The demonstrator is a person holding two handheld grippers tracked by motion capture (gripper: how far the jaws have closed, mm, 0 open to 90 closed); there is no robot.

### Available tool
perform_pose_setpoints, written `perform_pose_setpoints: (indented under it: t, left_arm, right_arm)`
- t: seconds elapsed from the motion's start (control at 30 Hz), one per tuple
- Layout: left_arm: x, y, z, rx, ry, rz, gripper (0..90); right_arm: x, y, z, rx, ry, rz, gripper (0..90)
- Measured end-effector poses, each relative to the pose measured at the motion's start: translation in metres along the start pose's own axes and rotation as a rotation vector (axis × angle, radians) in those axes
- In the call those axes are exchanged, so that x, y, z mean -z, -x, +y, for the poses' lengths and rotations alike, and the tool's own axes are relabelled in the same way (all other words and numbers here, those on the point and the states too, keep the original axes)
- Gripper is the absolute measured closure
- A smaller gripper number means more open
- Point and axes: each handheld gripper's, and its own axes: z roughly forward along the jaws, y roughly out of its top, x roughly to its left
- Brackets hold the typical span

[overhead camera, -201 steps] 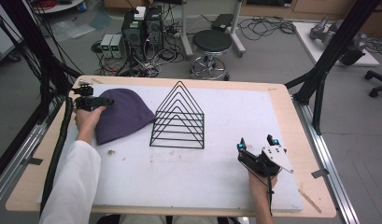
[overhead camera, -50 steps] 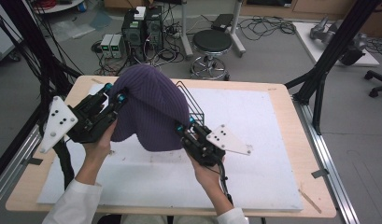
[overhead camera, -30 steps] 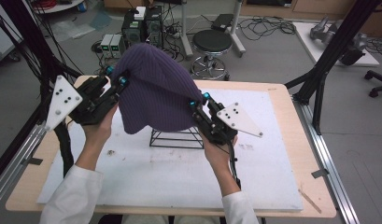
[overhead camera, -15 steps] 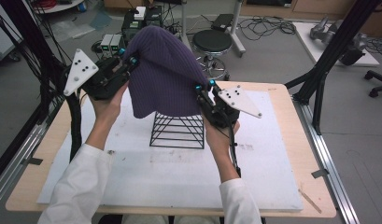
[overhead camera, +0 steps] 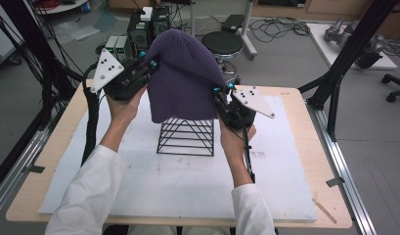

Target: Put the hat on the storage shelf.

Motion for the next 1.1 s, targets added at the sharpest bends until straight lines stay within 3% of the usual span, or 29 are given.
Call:
perform_pose_setpoints:
  t: [0.3, 0.43, 0.87, 1.1]
  left_arm:
    - [-0.007, 0.006, -0.006, -0.044, -0.020, -0.035, 77.7]
    - [-0.009, 0.007, -0.010, -0.043, -0.030, -0.036, 77.7]
    - [-0.001, 0.016, -0.027, -0.041, -0.061, -0.068, 77.6]
    - [0.011, 0.021, -0.040, -0.019, -0.088, -0.074, 77.6]
  right_arm:
    - [-0.006, 0.009, -0.005, 0.006, -0.042, -0.062, 77.5]
    - [-0.007, 0.011, -0.007, 0.006, -0.054, -0.073, 77.4]
    - [0.007, 0.009, -0.039, 0.001, -0.105, -0.044, 76.5]
    - [0.014, 0.007, -0.054, 0.002, -0.136, -0.021, 76.5]
